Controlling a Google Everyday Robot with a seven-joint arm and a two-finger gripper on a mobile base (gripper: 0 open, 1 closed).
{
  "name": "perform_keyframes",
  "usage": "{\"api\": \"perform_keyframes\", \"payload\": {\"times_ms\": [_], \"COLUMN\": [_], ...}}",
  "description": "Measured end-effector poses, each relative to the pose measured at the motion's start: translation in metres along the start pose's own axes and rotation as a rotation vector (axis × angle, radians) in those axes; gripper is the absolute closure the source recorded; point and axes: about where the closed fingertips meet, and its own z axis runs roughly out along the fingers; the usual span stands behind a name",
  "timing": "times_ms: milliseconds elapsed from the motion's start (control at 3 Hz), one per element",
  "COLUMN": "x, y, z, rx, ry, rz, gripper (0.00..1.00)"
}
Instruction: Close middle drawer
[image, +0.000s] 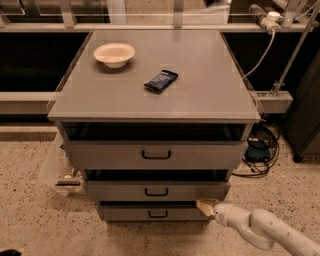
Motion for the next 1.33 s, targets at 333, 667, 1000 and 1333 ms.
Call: {"api": "perform_keyframes", "payload": {"times_ms": [333,667,1000,1333], "x": [0.008,0.041,0.062,0.063], "y": [-0.007,-0.003,0.002,0.004], "z": [-0.032,-0.083,-0.121,-0.123], "rx": [0.101,0.234,0.307,0.307], "ry": [-0.02,-0.013,0.02,0.025], "rz": [0.103,0.189,0.278,0.282], "gripper": [0.84,0.61,0.37,0.14]}}
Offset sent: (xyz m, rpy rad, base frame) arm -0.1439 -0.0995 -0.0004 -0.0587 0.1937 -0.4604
